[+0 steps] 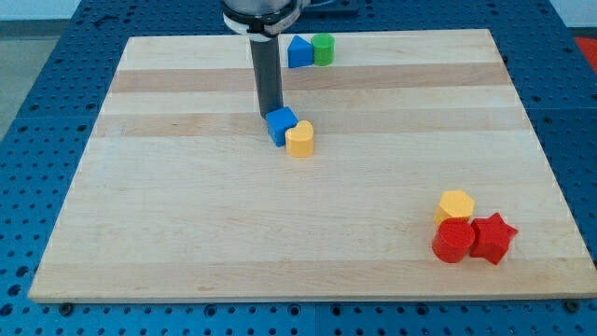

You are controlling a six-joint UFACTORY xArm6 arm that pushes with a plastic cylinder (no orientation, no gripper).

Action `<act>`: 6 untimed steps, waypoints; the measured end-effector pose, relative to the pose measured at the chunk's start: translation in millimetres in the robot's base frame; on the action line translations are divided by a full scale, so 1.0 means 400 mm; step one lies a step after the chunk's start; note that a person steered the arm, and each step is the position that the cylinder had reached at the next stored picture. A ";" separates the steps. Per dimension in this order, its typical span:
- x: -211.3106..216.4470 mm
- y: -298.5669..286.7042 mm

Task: Separate the blue triangle from green circle

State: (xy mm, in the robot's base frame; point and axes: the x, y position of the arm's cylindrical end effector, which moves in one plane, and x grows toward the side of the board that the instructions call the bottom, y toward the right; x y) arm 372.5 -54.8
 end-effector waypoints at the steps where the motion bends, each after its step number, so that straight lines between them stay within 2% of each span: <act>1: -0.109 -0.005; 2: -0.300 -0.082; 3: -0.448 -0.148; 5: -0.407 -0.030; 6: -0.407 0.074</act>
